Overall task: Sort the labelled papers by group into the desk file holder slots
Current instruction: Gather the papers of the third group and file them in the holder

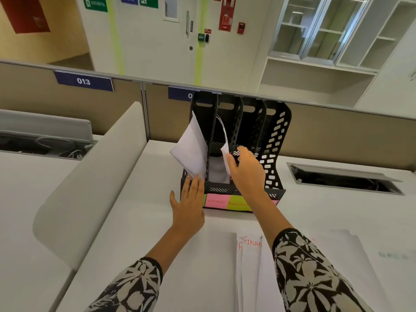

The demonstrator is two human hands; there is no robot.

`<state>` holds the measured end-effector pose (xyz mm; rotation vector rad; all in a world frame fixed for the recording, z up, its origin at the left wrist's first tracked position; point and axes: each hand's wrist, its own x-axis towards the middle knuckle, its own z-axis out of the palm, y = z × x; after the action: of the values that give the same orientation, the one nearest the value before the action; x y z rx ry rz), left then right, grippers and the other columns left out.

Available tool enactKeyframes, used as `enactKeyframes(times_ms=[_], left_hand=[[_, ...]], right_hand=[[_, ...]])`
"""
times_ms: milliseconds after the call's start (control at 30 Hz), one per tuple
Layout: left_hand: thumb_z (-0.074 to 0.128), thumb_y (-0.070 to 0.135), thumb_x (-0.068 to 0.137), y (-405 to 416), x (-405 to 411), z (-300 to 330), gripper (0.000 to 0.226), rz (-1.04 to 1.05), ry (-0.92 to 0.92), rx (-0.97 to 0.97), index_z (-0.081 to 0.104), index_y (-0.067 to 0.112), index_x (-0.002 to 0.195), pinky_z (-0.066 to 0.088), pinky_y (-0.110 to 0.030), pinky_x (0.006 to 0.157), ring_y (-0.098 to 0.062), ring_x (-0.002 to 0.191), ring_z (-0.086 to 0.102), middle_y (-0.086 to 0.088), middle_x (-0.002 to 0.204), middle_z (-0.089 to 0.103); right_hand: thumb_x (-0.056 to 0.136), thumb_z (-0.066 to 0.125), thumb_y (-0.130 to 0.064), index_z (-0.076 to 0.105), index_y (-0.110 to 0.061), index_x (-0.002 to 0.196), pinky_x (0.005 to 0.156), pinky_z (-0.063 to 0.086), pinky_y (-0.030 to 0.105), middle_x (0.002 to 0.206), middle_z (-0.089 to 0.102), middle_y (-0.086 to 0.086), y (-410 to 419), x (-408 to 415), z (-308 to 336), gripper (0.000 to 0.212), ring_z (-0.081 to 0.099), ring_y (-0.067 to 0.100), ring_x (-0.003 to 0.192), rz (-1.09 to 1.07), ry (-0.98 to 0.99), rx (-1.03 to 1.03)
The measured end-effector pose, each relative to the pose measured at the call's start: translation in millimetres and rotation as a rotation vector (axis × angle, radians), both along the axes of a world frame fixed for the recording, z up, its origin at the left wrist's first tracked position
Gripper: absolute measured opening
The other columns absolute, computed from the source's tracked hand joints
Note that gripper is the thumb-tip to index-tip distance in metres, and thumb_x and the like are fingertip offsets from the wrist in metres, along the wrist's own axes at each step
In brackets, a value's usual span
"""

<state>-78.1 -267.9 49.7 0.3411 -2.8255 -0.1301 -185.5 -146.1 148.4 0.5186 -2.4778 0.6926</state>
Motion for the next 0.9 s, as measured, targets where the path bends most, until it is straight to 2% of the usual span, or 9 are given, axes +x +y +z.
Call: enactKeyframes(times_ms=[100,200,367,467,567,633,733,833,900], left_hand=[[0.062,0.021,0.079,12.2,5.6,0.2,0.085,0.053,0.032,0.074,0.016,0.013,0.149,0.030,-0.060,0.102,-0.030,0.145,0.015,-0.010,0.158,0.014],[0.067,0.022,0.077,40.2,22.5,-9.7,0.083,0.026,0.028,0.116,0.024,0.011,0.148,0.035,-0.058,0.100,-0.032,0.143,0.022,-0.013,0.156,0.020],[0.052,0.035,0.090,114.3,56.3,-40.7,0.060,-0.032,-0.070,0.313,0.031,0.022,0.145,0.028,-0.047,0.108,-0.026,0.143,0.022,-0.003,0.157,0.022],[0.043,0.040,0.094,154.2,75.4,-51.6,0.050,-0.062,-0.114,0.325,0.036,0.026,0.141,0.036,-0.034,0.094,-0.020,0.127,0.039,0.001,0.146,0.039],[0.038,0.044,0.095,185.6,87.2,-58.0,0.048,-0.037,-0.166,0.340,0.037,0.025,0.139,0.037,-0.032,0.088,-0.018,0.115,0.045,0.002,0.137,0.045],[0.039,0.047,0.094,199.4,89.3,-59.6,0.050,0.009,-0.185,0.369,0.038,0.023,0.138,0.038,-0.033,0.087,-0.019,0.111,0.047,0.001,0.132,0.047],[0.044,0.049,0.092,210.1,90.0,-61.6,0.056,0.062,-0.190,0.429,0.036,0.020,0.139,0.038,-0.037,0.089,-0.021,0.111,0.048,-0.002,0.129,0.048],[0.048,0.046,0.092,219.4,92.2,-63.3,0.057,0.105,-0.174,0.513,0.035,0.018,0.139,0.036,-0.039,0.091,-0.024,0.113,0.048,-0.004,0.128,0.050],[0.051,0.044,0.091,226.9,93.2,-60.8,0.057,0.152,-0.162,0.481,0.036,0.018,0.139,0.038,-0.039,0.088,-0.025,0.110,0.049,-0.006,0.126,0.051]], right_hand=[[0.094,0.049,-0.038,0.054,-0.011,0.118,0.066,0.053,0.035,0.096,0.067,0.007,36.1,5.0,-8.6,0.036,0.064,0.022,0.084,-0.038,-0.055,-0.113],[0.095,0.049,-0.029,0.054,-0.012,0.118,0.075,0.054,0.037,0.103,0.067,0.007,84.7,15.6,-26.6,0.030,0.064,0.024,0.090,-0.081,-0.145,-0.169],[0.094,0.052,-0.024,0.054,-0.012,0.122,0.095,0.045,0.034,0.118,0.063,0.009,177.5,52.7,-75.2,0.030,0.058,0.026,0.108,-0.224,-0.363,-0.124],[0.093,0.055,-0.019,0.056,-0.009,0.121,0.100,0.040,0.035,0.123,0.061,0.012,224.4,85.3,-103.1,0.029,0.055,0.030,0.113,-0.260,-0.422,-0.076],[0.090,0.058,-0.016,0.058,-0.008,0.119,0.097,0.041,0.040,0.124,0.059,0.014,261.9,114.5,-125.8,0.030,0.053,0.034,0.114,-0.335,-0.450,-0.018],[0.090,0.059,-0.022,0.057,-0.009,0.120,0.095,0.041,0.046,0.126,0.057,0.013,278.2,128.9,-135.7,0.033,0.050,0.035,0.117,-0.374,-0.496,-0.002],[0.087,0.058,-0.045,0.050,-0.013,0.128,0.102,0.035,0.050,0.138,0.048,0.011,290.8,144.1,-144.2,0.052,0.040,0.033,0.128,-0.357,-0.595,0.050],[0.082,0.042,-0.070,0.030,-0.014,0.143,0.113,0.017,0.053,0.155,0.021,0.013,293.3,154.6,-150.6,0.084,0.015,0.034,0.144,-0.273,-0.718,0.284],[0.081,0.032,-0.075,0.015,-0.012,0.148,0.114,0.008,0.058,0.159,0.004,0.014,292.8,156.8,-151.0,0.093,0.002,0.039,0.145,-0.229,-0.778,0.401]])
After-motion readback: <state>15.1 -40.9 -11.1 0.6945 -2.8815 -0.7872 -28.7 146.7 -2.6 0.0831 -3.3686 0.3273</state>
